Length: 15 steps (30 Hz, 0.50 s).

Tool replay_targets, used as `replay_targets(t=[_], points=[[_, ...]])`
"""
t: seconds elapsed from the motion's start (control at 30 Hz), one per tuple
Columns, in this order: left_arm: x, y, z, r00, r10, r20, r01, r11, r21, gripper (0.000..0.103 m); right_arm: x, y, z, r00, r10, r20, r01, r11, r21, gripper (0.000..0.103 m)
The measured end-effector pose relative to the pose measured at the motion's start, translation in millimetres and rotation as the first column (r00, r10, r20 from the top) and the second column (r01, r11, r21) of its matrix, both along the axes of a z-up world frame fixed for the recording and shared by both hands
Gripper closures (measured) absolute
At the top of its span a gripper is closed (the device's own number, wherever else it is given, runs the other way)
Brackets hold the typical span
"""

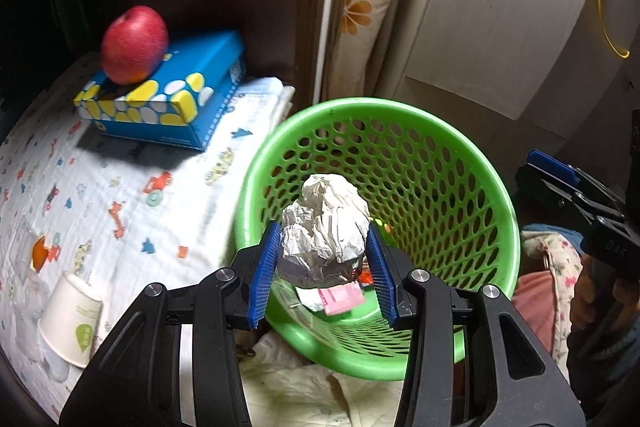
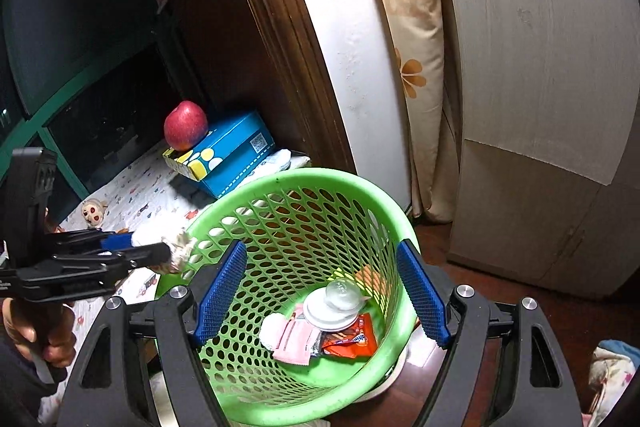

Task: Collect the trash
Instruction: 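Open the left tool to drop the crumpled paper into the wastebasket, then move both open tools back over the table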

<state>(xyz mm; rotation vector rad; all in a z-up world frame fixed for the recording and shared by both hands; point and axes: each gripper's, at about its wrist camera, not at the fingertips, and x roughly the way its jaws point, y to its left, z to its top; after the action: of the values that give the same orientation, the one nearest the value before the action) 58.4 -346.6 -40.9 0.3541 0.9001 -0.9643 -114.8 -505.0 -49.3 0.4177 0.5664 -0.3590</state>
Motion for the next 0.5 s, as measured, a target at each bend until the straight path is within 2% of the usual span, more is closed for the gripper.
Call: replay_targets(t=[0.2,0.27,0.3,0.5], points=[[-6.4,-8.4,-5.9,0.999,-0.024,-0.037,0.024,1.000,0.000,0.052,-0.8,0.1,-0.6,1.000,0.002,0.004,-0.002,1.000,0.009,0.029],[-6.3,-7.9,-7.6,0.998,-0.028,-0.062,0.028,1.000,-0.009,0.042,-0.4,1.3,-0.3,1.000,0.003,0.005,-0.003,1.000,0.010,0.029],[-5.9,-6.6,-7.8,0.997,-0.028,-0.070,0.027,1.000,-0.015,0.041,-0.1,1.9,0.0,1.000,0.004,0.005,-0.004,1.000,0.010,0.029],[-5.3,5.6,-1.8,0.997,-0.022,-0.073,0.019,0.999,-0.044,0.038,2.5,8.7,1.4,1.000,0.020,0.006,-0.020,1.000,0.009,0.029]])
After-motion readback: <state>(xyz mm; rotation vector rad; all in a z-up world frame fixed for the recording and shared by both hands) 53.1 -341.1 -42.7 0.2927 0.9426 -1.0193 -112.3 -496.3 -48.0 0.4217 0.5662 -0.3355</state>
